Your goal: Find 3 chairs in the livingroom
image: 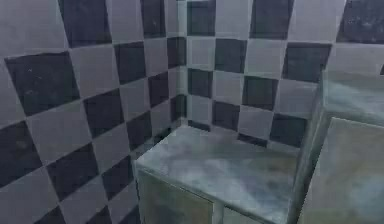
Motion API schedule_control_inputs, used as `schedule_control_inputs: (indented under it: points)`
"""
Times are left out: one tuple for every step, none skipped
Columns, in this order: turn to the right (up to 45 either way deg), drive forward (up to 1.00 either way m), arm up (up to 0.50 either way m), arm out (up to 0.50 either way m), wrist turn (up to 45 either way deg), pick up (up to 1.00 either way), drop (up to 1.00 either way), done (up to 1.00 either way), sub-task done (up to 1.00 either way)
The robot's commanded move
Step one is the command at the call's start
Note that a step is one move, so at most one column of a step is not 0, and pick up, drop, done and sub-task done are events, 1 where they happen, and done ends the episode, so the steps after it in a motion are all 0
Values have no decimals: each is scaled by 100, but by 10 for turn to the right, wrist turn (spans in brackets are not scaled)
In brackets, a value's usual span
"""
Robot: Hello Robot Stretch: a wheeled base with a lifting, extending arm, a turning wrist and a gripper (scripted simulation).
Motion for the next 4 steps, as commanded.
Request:
schedule_control_inputs:
  points:
    - [450, 0, 0, 0, 0, 0, 0, 0, 0]
    - [450, 0, 0, 0, 0, 0, 0, 0, 0]
    - [390, 0, 0, 0, 0, 0, 0, 0, 0]
    - [0, 100, 0, 0, 0, 0, 0, 0, 0]
